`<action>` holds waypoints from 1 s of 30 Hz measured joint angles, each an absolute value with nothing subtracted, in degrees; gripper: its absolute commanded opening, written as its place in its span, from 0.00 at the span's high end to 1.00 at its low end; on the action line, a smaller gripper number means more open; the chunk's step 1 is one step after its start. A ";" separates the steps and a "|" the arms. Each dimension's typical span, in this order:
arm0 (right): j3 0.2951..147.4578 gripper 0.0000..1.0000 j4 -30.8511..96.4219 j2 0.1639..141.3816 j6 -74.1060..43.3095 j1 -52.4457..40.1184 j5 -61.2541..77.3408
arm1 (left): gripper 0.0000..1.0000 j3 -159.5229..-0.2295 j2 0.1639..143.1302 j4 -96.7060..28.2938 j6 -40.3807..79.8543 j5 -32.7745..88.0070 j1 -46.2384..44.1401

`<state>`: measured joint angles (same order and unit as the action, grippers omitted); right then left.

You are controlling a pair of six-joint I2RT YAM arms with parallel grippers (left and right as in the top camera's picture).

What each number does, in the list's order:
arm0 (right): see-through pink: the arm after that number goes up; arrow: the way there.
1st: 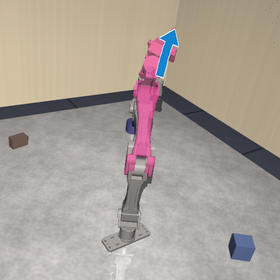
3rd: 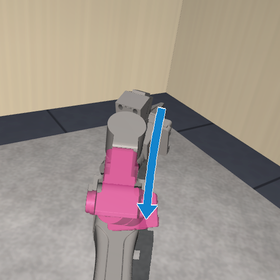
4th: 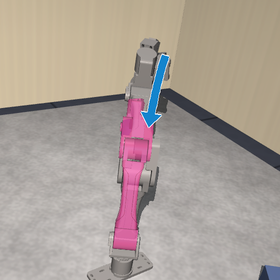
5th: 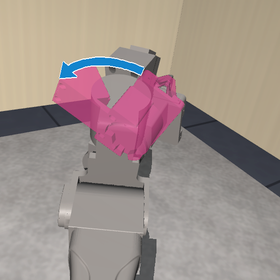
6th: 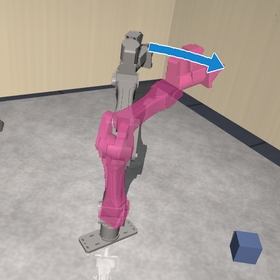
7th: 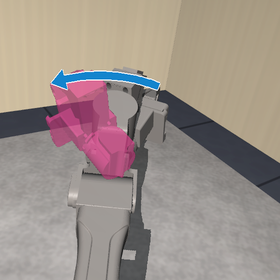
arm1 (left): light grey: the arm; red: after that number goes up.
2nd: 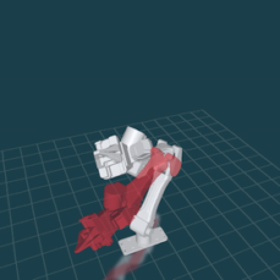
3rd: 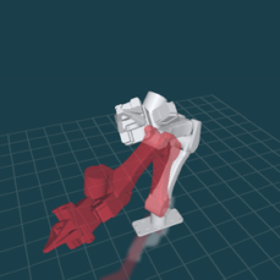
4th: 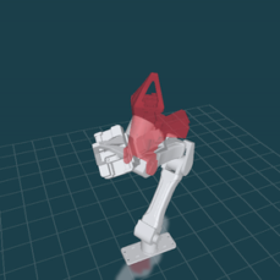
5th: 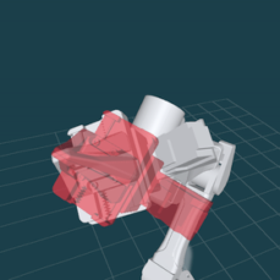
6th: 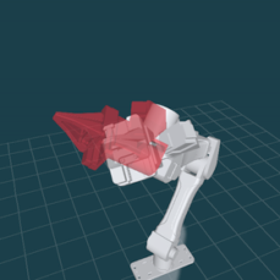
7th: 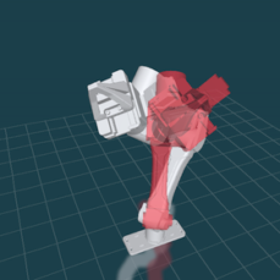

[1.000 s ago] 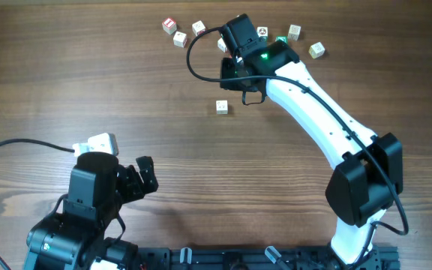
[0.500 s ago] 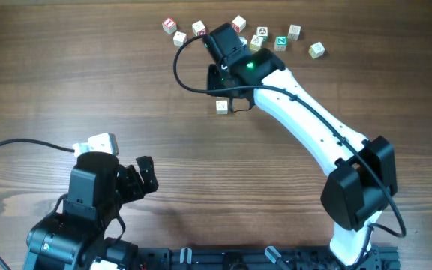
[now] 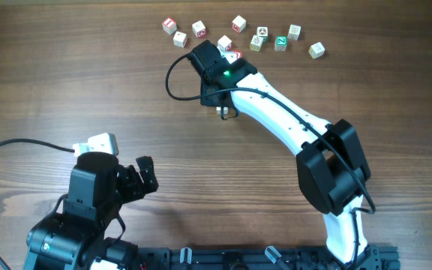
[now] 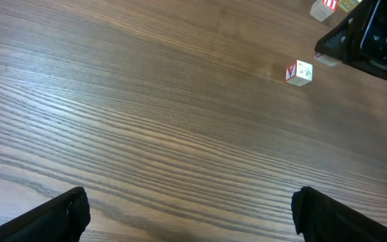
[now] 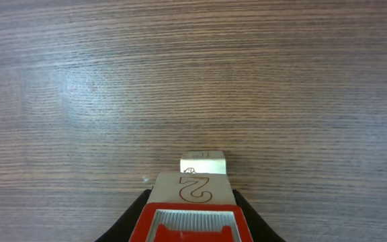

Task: Form a tower
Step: 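Lower the red-2 block onto the dog block and align it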

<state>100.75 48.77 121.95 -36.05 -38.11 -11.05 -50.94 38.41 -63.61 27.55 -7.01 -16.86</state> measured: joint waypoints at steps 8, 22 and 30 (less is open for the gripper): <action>100.75 0.83 48.60 123.96 -34.52 -38.11 -11.66 | 0.00 -50.94 38.41 -63.61 27.55 -7.01 -16.86; 100.75 0.82 48.64 126.34 -33.12 -38.11 -10.09 | 0.00 -50.94 38.41 -63.61 27.53 -7.01 -16.86; 100.75 0.82 48.64 126.50 -32.03 -38.11 -10.09 | 0.00 -50.94 38.41 -63.61 27.55 -7.01 -16.86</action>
<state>100.75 48.64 126.50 -32.03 -38.11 -10.09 -50.94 38.41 -63.61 27.55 -7.01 -16.86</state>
